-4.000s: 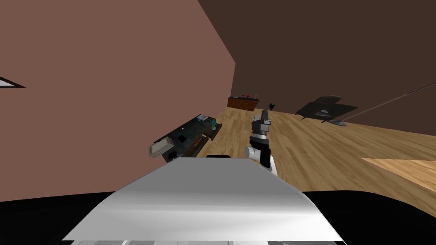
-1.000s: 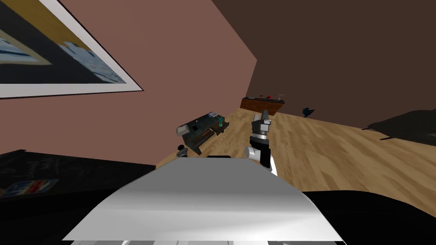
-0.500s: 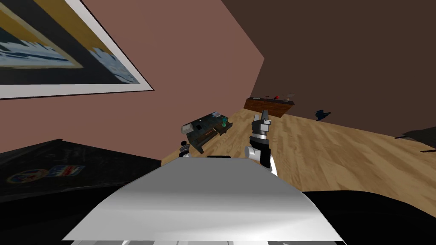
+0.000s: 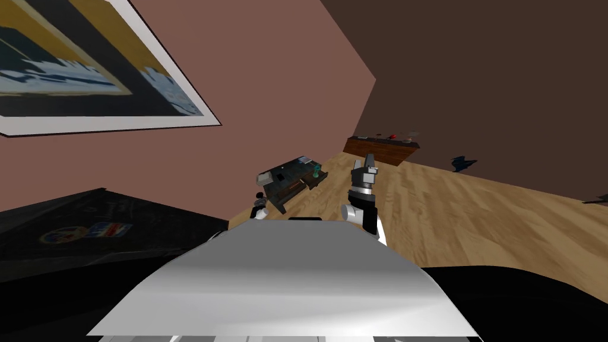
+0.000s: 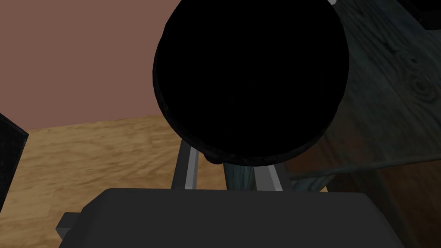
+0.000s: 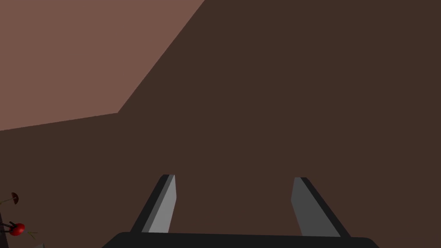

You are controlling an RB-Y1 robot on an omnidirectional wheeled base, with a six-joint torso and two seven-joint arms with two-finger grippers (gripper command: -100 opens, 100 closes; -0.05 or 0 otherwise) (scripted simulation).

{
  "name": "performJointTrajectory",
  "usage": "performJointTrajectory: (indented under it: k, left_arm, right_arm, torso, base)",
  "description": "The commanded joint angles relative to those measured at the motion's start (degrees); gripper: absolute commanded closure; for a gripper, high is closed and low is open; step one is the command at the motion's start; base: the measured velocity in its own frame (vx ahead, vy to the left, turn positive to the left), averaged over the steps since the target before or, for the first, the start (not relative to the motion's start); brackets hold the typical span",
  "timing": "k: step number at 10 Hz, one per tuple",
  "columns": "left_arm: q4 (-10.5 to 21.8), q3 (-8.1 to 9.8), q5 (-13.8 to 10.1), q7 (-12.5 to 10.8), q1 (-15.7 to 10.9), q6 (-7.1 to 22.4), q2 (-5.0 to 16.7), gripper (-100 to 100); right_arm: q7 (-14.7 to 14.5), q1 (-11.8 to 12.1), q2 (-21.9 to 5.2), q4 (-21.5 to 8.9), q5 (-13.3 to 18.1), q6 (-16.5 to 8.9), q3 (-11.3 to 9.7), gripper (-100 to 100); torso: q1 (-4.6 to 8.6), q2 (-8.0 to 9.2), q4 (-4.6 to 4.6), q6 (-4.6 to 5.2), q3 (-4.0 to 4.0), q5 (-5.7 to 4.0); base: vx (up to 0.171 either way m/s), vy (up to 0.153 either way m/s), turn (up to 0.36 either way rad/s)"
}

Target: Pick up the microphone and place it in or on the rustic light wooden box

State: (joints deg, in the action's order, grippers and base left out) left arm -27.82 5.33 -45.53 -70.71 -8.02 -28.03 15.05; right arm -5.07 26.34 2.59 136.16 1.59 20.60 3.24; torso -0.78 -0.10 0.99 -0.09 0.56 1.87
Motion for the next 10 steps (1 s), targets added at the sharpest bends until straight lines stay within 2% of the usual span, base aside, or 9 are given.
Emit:
performJointTrajectory:
  k: [1, 2, 3, 4, 5, 6, 7, 8, 10]
  left_arm:
    - [-1.30, 0.64, 0.00, 1.09, -0.53, 2.07, -0.09, 100]
    - [-1.58, 0.88, 0.42, 1.87, -2.50, 4.61, 0.31, 100]
    - [-1.97, 0.88, 0.42, 1.87, -2.76, 5.05, 0.31, 100]
    - [-1.85, 1.13, 0.82, 2.68, -4.86, 7.89, 0.69, 100]
    - [-1.85, 1.13, 0.82, 2.68, -5.01, 7.89, 0.69, 100]
    - [-2.09, 1.39, 1.19, 3.50, -7.27, 9.87, 1.04, 100]
    - [-2.09, 1.39, 1.19, 3.50, -7.27, 10.58, 1.04, 100]
    - [-2.32, 1.66, 1.51, 4.33, -9.52, 12.84, 1.38, 100]
    - [-2.32, 1.66, 1.51, 4.33, -9.52, 13.11, 1.38, 100]
  right_arm:
    - [0.00, 0.00, 0.00, 0.00, 0.00, 0.00, 0.00, 0]
    - [0.00, 0.00, 0.00, 0.00, 0.00, 0.00, 0.00, 0]
    - [0.00, 0.00, 0.00, 0.00, 0.00, 0.00, 0.00, 0]
    - [0.00, 0.00, 0.00, 0.00, 0.00, 0.00, 0.00, 0]
    - [0.00, 0.00, 0.00, 0.00, 0.00, 0.00, 0.00, 0]
    - [0.00, 0.00, 0.00, 0.00, 0.00, 0.00, 0.00, 0]
    - [0.00, 0.00, 0.00, 0.00, 0.00, 0.00, 0.00, 0]
    - [0.00, 0.00, 0.00, 0.00, 0.00, 0.00, 0.00, 0]
    - [0.00, 0.00, 0.00, 0.00, 0.00, 0.00, 0.00, 0]
  torso:
    - [0.00, 0.00, 0.00, 0.00, 0.00, 0.00]
    - [0.02, 0.02, -0.01, -0.01, -0.01, 0.01]
    - [-0.05, -0.04, -0.03, -0.01, 0.00, -0.03]
    - [-0.05, -0.06, 0.00, 0.04, 0.03, 0.00]
    - [-0.09, -0.09, 0.00, 0.03, 0.04, -0.01]
    - [-0.03, -0.06, 0.01, 0.02, 0.03, 0.00]
    - [-0.05, -0.07, -0.03, 0.01, 0.02, -0.05]
    - [-0.02, -0.06, 0.02, 0.04, 0.04, -0.01]
    - [0.06, -0.05, 0.00, 0.05, 0.02, -0.02]
  base:
    - [0.020, 0.045, 0.073]
    - [0.035, 0.065, 0.145]
    - [0.034, 0.064, 0.055]
    - [0.035, 0.076, 0.096]
    - [0.041, 0.059, 0.037]
    - [0.046, 0.068, 0.102]
    - [0.040, 0.059, 0.059]
    - [0.043, 0.060, 0.085]
    - [0.029, 0.034, 0.016]
